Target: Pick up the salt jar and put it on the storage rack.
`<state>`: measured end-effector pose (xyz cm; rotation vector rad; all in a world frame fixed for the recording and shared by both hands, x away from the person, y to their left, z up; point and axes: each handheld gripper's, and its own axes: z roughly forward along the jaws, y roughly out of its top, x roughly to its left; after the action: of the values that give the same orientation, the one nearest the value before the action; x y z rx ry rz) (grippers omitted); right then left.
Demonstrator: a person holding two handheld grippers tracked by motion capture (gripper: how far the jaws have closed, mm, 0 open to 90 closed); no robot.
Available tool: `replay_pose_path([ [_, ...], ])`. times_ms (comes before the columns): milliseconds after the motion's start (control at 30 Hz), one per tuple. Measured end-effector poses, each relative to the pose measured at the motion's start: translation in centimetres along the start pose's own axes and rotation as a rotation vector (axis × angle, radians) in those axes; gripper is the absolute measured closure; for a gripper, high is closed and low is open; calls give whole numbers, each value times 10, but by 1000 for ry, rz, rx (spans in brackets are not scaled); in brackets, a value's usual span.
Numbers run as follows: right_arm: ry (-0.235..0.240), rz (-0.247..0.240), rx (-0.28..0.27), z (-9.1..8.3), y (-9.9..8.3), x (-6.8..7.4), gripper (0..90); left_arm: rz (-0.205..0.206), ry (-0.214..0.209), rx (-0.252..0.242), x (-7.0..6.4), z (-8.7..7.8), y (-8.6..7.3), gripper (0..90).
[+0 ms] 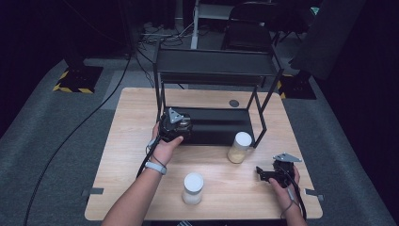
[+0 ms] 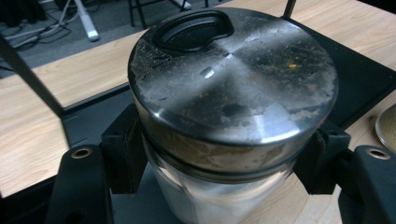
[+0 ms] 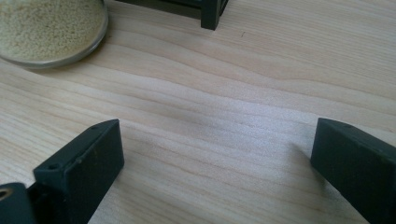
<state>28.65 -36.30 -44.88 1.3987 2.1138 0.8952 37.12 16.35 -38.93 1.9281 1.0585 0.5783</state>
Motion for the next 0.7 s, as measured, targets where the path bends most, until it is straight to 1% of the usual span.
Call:
replay_pose_path([
  [33, 0, 0, 0, 0, 0, 0, 22, 0, 0, 0, 0, 0, 0, 304],
  [167, 0, 0, 0, 0, 0, 0, 21, -5, 7, 2, 0, 10, -2, 304],
  [200, 0, 0, 0, 0, 0, 0, 22, -4, 10, 10, 0, 12, -2, 304],
  [300, 0, 0, 0, 0, 0, 0, 22, 17, 16, 22, -3, 18, -2, 304],
  [467, -1, -1, 0, 0, 0, 0, 21, 26, 20, 37, -3, 25, -2, 304],
  [600, -1, 0, 0, 0, 0, 0, 21, 28, 28, 47, -3, 30, -2, 304],
  [700, -2, 0, 0, 0, 0, 0, 22, 24, 26, 54, -2, 34, -4, 304],
])
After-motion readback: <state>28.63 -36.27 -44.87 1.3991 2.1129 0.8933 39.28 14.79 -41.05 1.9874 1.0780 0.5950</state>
